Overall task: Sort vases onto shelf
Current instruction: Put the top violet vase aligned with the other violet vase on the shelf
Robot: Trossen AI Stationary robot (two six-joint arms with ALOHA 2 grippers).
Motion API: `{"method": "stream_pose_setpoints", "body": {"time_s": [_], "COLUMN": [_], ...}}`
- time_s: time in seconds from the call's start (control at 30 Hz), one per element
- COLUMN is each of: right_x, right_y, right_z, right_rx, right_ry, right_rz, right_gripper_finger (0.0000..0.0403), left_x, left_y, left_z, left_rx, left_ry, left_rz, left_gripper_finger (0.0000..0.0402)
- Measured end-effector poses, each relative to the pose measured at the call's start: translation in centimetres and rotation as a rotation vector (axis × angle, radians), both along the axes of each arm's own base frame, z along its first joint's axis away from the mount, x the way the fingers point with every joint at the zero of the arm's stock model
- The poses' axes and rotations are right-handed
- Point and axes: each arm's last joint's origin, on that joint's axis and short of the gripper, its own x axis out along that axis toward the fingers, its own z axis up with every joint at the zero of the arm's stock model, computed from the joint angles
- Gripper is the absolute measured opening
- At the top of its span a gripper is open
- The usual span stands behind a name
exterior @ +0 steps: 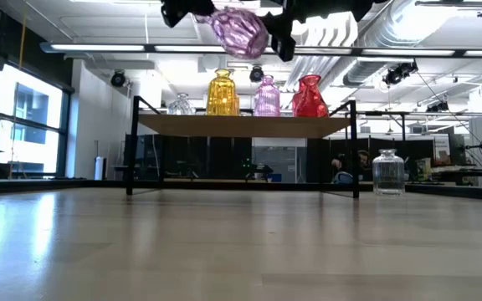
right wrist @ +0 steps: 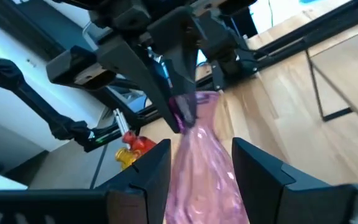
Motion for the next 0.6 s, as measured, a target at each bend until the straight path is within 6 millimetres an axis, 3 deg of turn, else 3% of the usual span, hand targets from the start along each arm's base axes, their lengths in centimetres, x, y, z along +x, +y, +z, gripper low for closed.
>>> {"method": "stream_pose_setpoints", "body": {"time_s": [0.17,0.6], "right_x": [0.5,0.7], "right_y": [0.7,1.7], "right_z": [-0.5,-1.1], "right_rx": [-0.003,-0.001], "right_ry": [0.01,0.049], "right_rz": [0.021,0.054], "right_gripper_finger": [0.0152,0.0152], "left_x": [1.1,2.0], "left_y": [-0.1,-0.2], "left_z": [0.2,-0.6], "left_rx": [0.016,0.029], "left_ry": [-0.075,-0.064], "left_rz": [-0.041,-0.06], "left_gripper_finger": [0.0017,0.0017]}}
